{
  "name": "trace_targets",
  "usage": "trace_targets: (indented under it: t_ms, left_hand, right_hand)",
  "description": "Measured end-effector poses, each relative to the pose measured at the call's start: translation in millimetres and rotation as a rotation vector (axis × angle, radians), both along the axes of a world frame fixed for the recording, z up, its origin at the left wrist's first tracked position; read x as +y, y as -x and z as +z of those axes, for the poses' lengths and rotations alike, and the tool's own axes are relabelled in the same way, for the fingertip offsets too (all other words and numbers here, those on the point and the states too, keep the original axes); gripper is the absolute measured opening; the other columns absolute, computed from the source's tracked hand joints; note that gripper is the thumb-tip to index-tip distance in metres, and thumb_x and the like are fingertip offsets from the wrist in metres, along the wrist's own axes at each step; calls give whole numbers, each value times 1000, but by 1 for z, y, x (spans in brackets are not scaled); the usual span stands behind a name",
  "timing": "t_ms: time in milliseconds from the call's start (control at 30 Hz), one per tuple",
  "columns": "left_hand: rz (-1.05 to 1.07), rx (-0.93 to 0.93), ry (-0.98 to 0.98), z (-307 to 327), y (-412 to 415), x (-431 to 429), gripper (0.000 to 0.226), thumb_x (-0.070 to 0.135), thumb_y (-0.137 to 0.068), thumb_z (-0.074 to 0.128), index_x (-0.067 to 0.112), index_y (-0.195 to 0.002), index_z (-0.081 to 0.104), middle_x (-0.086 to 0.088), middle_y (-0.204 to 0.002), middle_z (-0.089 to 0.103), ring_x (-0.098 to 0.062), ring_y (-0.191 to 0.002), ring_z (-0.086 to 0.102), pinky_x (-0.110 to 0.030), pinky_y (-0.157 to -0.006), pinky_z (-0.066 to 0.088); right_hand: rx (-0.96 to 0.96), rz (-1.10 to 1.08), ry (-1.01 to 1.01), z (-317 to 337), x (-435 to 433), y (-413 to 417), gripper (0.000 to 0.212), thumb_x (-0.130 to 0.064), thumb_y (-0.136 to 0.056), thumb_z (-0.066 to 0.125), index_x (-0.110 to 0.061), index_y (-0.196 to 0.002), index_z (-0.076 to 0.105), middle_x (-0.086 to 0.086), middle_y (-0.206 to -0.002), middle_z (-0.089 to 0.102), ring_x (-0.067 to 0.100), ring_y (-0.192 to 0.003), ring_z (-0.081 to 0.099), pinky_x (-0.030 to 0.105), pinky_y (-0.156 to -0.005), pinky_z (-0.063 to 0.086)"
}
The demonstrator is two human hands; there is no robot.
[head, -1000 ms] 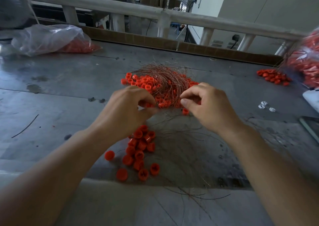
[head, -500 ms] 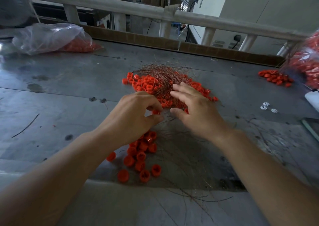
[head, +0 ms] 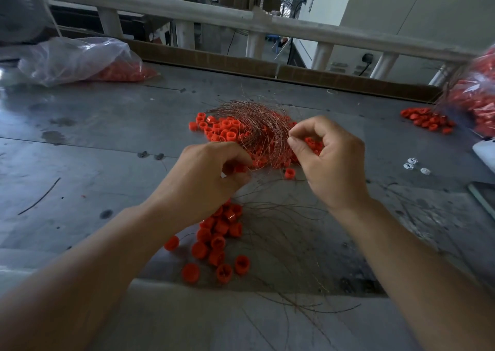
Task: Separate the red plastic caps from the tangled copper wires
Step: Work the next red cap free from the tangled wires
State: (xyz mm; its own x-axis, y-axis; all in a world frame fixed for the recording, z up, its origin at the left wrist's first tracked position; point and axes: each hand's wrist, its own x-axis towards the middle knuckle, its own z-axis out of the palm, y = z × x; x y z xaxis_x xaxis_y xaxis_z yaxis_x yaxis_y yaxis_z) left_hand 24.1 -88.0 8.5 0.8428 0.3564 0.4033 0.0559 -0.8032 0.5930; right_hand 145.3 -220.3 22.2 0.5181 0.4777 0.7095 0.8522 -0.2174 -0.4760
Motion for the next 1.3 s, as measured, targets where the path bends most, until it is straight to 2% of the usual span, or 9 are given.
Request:
trace_targets:
  t_ms: [100,267,400,500,633,767,967,1200,1300]
  left_hand:
    - [3,-17,10,0,0,-1,24,17,-79,69,21,-103,69,31,-75,51,23,-75,50,7,-70,33]
    - [-98,-13,-125,4,-2,-5,12,14,-82,67,13,-94,70,18,-82,57,5,-72,52,-4,-71,38]
    - [-299,7,-303,11,-17,-15,13,19,-85,63,11,-95,65,-2,-102,67,-17,-96,60,-28,-86,43]
    - [-288,126,-337,8,-35,-16,16,24,-90,55,14,-103,58,3,-105,62,-14,-102,55,-30,-91,39]
    - [-183,259,-244,-3,-39,-4,7,24,-91,51,18,-95,51,0,-110,58,-18,-104,52,-31,-86,39]
    - [-161,311,-176,-4,-38,-2,8,24,-92,52,21,-87,47,-6,-119,60,-24,-107,55,-39,-83,45]
    - [-144,348,-166,-2,-38,-2,9,25,-93,50,23,-86,44,-3,-113,60,-22,-108,54,-39,-83,46]
    - [-132,355,-152,-4,-37,-2,5,24,-93,50,24,-89,47,-3,-123,57,-20,-107,54,-40,-86,46]
    - [-142,283,-174,-3,-36,-4,7,21,-92,51,22,-87,46,-4,-124,57,-19,-110,52,-38,-87,44]
  right_hand:
    - [50,-4,-34,0,-1,-2,14,-1,-80,66,-8,-89,58,-15,-75,55,-4,-72,56,5,-68,45]
    - [83,-8,-14,-1,-1,-3,16,-3,-80,68,-7,-95,64,-10,-80,59,3,-76,60,12,-71,50]
    - [90,-5,-12,0,-1,-3,17,-4,-79,68,-8,-95,64,-13,-78,57,3,-76,60,13,-70,50]
    - [83,7,-33,0,-1,-4,17,-4,-79,68,-8,-95,64,-17,-77,55,-1,-74,58,11,-70,49]
    - [91,63,-116,2,0,-2,18,-4,-81,65,-16,-92,60,-21,-77,55,-5,-74,57,11,-73,47]
    - [195,132,-333,11,-2,-2,22,-5,-86,56,-24,-89,46,-9,-80,56,11,-81,65,23,-77,51]
    - [286,77,-507,19,-8,-14,26,1,-88,53,-24,-87,45,-5,-79,56,14,-79,66,27,-79,53]
    - [523,-121,-273,6,-13,-40,25,-8,-82,65,-27,-77,50,-3,-75,59,18,-77,62,28,-70,49]
    - [611,-124,-109,2,-13,-42,23,-32,-79,70,-28,-81,48,-3,-79,60,15,-79,63,30,-71,50]
